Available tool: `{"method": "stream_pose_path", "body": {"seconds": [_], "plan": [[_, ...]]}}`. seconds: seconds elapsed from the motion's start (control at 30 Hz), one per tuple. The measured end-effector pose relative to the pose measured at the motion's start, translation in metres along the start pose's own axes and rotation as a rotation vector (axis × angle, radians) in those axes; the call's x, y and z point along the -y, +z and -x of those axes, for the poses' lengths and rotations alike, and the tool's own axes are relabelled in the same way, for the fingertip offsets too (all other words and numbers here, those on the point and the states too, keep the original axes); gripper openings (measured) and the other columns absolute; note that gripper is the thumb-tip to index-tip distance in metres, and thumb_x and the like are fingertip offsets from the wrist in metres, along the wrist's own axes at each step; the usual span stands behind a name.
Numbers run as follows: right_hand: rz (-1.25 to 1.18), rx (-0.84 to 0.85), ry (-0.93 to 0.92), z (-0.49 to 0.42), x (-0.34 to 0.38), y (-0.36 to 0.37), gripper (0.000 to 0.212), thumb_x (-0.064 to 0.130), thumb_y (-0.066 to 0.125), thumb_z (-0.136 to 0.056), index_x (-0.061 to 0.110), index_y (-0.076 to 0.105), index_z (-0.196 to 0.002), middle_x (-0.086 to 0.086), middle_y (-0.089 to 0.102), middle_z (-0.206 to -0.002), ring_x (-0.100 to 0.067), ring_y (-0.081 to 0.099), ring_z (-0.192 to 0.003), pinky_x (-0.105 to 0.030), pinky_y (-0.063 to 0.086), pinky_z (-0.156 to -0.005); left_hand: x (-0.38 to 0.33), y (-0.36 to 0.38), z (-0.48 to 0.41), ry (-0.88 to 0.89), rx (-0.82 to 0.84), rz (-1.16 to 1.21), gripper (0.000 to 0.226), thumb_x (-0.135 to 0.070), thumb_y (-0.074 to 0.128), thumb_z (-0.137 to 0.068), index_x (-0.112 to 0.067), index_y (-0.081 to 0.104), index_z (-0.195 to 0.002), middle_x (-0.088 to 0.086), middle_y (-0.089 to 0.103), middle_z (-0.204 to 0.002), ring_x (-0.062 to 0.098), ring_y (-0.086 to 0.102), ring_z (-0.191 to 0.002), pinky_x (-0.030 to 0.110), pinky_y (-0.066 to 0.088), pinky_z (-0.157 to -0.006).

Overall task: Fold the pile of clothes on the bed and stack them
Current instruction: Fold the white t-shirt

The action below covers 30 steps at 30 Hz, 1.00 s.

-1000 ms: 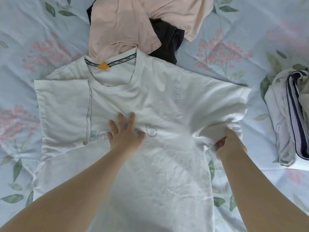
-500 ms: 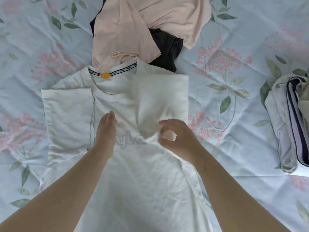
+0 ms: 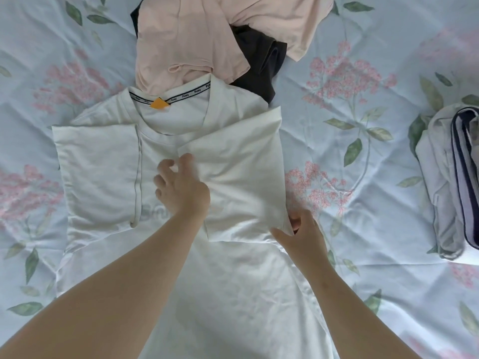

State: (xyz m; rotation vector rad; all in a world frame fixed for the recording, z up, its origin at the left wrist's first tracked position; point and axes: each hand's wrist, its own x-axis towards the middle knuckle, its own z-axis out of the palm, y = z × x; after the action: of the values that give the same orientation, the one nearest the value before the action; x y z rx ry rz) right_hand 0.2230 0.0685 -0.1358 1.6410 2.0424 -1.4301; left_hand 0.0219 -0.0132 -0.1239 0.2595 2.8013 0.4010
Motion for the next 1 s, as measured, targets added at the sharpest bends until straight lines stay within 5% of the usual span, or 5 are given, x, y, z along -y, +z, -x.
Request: {"method": "stream_pose_path", "body": {"seconds": [0.13,0.27,0.6,0.8,1.0], "plan": [[-0.046,-0.035,0.088,-0.001,-0.005,-0.004,0.019,0.020,0.062,-0.078,0.021,0.045,-0.086,0.005,0.057,-0.080,-0.015,0.054,-0.073,-0.028,0.038,-0.058,-0.033,0.007,0.018,0.461,0.189,0.056,0.035,-0.007,0.051,-0.088,-0.017,0.057,-0.121,0.011,0.050,-0.115,0.031,0.052,-0.104,0.035,0.039,-0.082],[-0.058,-0.042,0.152,0.006,-0.015,-0.009,0.013,0.017,0.057,-0.078,0.020,0.044,-0.077,0.004,0.055,-0.073,-0.018,0.050,-0.069,-0.032,0.038,-0.060,-0.068,0.036,0.027,0.382,0.502,-0.037,0.039,-0.035,0.045,-0.096,-0.013,0.046,-0.128,0.010,0.043,-0.128,0.031,0.043,-0.118,0.038,0.038,-0.091],[0.068,0.094,-0.074,0.041,-0.043,-0.004,0.034,0.027,0.070,-0.075,0.039,0.044,-0.093,0.021,0.045,-0.097,0.006,0.048,-0.078,-0.019,0.037,-0.063,-0.095,0.073,0.041,0.390,0.250,-0.361,0.062,-0.039,0.056,-0.085,0.005,0.038,-0.124,0.019,0.044,-0.121,0.033,0.043,-0.109,0.032,0.034,-0.084],[-0.015,0.074,-0.063,0.054,-0.024,-0.001,0.046,0.015,0.061,-0.080,0.039,0.042,-0.114,0.015,0.057,-0.082,-0.005,0.058,-0.070,-0.025,0.049,-0.067,-0.075,0.041,0.018,0.119,0.381,0.282,0.029,-0.001,0.045,-0.084,-0.007,0.049,-0.113,0.003,0.056,-0.091,0.023,0.055,-0.082,0.029,0.042,-0.064],[-0.041,0.293,-0.212,0.088,0.018,0.040,0.042,0.021,0.059,-0.079,0.051,0.043,-0.103,0.021,0.055,-0.073,-0.001,0.051,-0.062,-0.015,0.042,-0.058,-0.021,-0.002,-0.007,-0.152,0.545,0.854,0.024,-0.026,0.049,-0.094,-0.018,0.060,-0.114,0.003,0.063,-0.093,0.022,0.060,-0.081,0.032,0.049,-0.064]]}}
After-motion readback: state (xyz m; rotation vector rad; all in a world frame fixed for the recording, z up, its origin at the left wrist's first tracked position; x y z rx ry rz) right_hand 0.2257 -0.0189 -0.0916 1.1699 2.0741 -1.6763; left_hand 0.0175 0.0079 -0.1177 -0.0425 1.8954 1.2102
